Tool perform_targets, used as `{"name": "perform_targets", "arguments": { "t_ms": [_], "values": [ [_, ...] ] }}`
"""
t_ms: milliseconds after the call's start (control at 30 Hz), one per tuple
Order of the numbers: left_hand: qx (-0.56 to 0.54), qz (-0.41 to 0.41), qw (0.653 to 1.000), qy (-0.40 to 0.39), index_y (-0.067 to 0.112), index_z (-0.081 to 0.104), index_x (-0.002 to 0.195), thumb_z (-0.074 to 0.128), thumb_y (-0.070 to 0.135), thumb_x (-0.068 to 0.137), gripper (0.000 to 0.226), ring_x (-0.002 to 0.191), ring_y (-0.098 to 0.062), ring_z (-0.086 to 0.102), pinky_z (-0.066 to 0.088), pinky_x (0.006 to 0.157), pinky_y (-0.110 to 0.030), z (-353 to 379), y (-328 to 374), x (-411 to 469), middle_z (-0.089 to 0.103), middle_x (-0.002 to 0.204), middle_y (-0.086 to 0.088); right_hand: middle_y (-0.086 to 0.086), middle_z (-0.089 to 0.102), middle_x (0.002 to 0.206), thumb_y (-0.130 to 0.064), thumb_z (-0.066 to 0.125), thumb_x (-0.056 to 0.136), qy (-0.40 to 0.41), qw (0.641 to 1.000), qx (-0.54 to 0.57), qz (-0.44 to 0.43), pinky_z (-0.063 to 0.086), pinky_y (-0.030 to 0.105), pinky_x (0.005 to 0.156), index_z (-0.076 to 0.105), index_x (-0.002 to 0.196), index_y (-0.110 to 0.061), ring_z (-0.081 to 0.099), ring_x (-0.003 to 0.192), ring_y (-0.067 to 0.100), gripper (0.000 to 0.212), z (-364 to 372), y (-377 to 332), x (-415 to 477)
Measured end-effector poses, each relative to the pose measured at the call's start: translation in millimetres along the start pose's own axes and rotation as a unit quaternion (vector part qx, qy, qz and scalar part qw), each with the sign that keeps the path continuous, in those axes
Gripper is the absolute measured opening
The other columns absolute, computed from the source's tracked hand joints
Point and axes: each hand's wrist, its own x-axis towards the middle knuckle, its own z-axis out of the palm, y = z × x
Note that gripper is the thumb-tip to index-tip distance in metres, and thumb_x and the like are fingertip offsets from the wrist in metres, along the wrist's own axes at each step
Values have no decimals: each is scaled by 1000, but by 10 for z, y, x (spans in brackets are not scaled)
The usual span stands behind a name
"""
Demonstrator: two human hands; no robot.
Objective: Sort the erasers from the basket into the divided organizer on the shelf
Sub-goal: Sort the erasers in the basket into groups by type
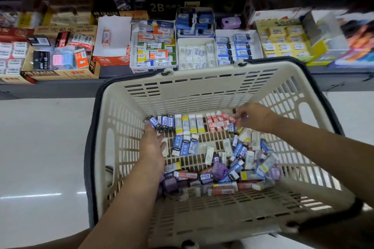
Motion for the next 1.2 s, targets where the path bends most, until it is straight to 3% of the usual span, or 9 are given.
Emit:
{"name": "perform_targets", "arguments": {
  "t_ms": [67, 300, 467, 567, 667, 800, 933, 1033, 1200],
  "values": [
    [-6, 0, 1000, 5, 10, 28, 149, 33, 45, 102, 59, 132, -22, 43, 34, 110, -35, 4, 19, -23, 35, 151, -9, 4, 58, 111, -16, 67, 82, -17, 991, -135, -17, 45, 29, 88, 64, 98, -21, 56, 106, 24, 17, 9, 128, -44],
    [-21, 19, 999, 15, 6, 26, 149, 34, 43, 102, 60, 135, -25, 39, 33, 111, -35, -50, 34, -48, 35, 150, -14, 1, 47, 133, -25, 65, 85, -49, 936, -343, -57, 40, 34, 98, 50, 129, -21, 43, 125, 23, 46, 130, -29, -83],
    [19, 22, 1000, 2, 6, 38, 143, 34, 40, 103, 53, 117, -23, 53, 44, 98, -32, -44, 26, -94, 51, 133, -12, 0, 55, 129, -39, 66, 84, -74, 916, -392, -40, 38, 35, 103, 53, 127, -25, 45, 125, 23, 48, 75, -83, -45],
    [83, 12, 996, -35, 5, 55, 123, 41, 29, 101, 35, 83, -16, 56, 47, 76, -27, 66, -22, -169, 60, 91, -5, 0, 62, 117, -42, 67, 83, -57, 953, -298, -10, 45, 31, 89, 59, 116, -21, 55, 111, 21, 40, 21, -158, -83],
    [189, -18, 975, -118, 9, 61, 114, 48, 30, 100, 28, 89, -15, 59, 48, 76, -24, 241, -123, -259, 64, 103, -4, -1, 68, 92, -43, 73, 78, -17, 999, 24, 40, 46, 22, 67, 64, 91, -16, 61, 78, 11, 32, 37, -383, -132],
    [233, 14, 965, -119, 19, 59, 108, 47, 30, 100, 19, 111, -20, 55, 43, 102, -38, 405, -200, -280, 58, 123, -5, 2, 56, 60, -35, 74, 80, 9, 923, 360, 135, 38, 20, 53, 61, 68, -10, 48, 52, 10, 31, 324, -853, -34],
    [235, 26, 967, -92, 16, 57, 123, 44, 30, 101, 30, 119, -23, 52, 39, 107, -43, 439, -187, -224, 57, 130, -7, 11, 69, 75, -17, 71, 84, 22, 865, 466, 183, 58, 31, 68, 70, 86, 0, 64, 65, 20, 17, 646, -1154, 156],
    [235, 19, 967, -94, 14, 54, 130, 43, 31, 101, 36, 121, -23, 51, 37, 108, -43, 422, -198, -193, 56, 132, -9, 11, 68, 87, -10, 66, 85, 25, 904, 399, 148, 55, 35, 85, 71, 94, 1, 63, 81, 21, 15, 767, -1209, 224],
    [242, 39, 966, -87, 13, 57, 124, 44, 32, 101, 32, 118, -23, 53, 42, 104, -38, 429, -234, -147, 58, 129, -10, 4, 60, 77, -9, 66, 81, 23, 945, 308, 103, 49, 28, 69, 62, 91, -8, 59, 77, 20, 11, 748, -1218, 236]
  ]
}}
